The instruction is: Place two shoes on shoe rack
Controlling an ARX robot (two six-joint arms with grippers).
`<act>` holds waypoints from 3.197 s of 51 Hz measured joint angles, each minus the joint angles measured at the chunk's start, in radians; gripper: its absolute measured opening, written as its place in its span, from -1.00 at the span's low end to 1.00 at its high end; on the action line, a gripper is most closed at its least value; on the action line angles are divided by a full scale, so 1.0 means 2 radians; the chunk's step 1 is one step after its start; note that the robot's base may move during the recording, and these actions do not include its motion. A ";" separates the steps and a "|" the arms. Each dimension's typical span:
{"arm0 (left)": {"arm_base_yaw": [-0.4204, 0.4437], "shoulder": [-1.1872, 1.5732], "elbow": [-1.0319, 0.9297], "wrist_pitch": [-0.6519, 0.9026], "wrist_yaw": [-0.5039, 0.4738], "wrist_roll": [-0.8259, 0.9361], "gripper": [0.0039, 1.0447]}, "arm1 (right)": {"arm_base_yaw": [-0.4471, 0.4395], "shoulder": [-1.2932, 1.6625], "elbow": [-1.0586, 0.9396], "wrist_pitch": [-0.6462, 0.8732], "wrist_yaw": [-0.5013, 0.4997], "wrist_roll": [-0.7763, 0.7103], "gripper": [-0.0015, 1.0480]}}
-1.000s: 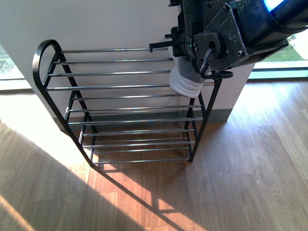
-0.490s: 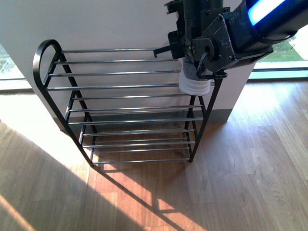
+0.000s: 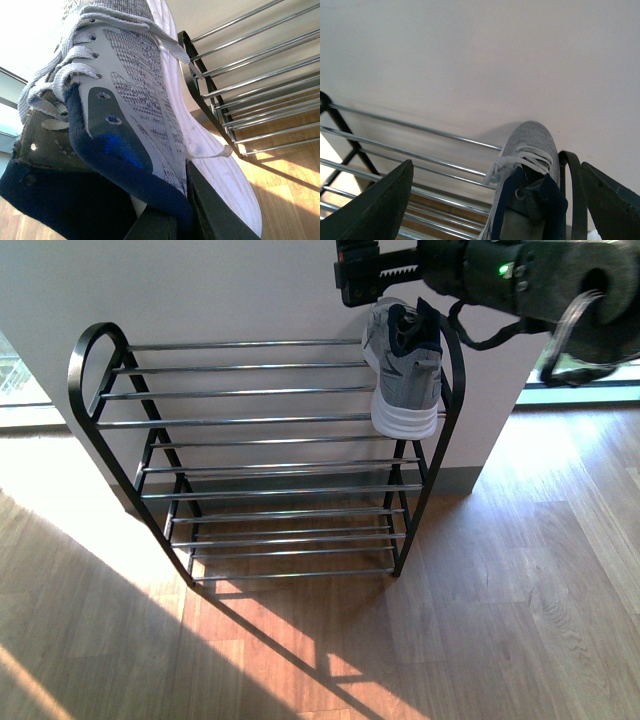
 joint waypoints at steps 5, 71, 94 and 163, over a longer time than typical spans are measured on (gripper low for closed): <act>0.000 0.000 0.000 0.000 0.000 0.000 -0.97 | 0.000 -0.057 -0.062 0.019 -0.028 0.011 0.82; 0.000 0.000 0.000 0.000 0.000 0.000 -0.97 | -0.155 -0.564 -0.562 0.074 -0.003 0.033 -0.97; 0.000 0.000 0.000 0.000 -0.001 0.000 -0.97 | -0.198 -0.759 -0.585 -0.088 -0.044 0.033 -0.97; 0.000 0.000 0.000 0.000 0.000 0.000 -0.97 | -0.198 -1.072 -0.586 -0.396 -0.044 0.033 -0.97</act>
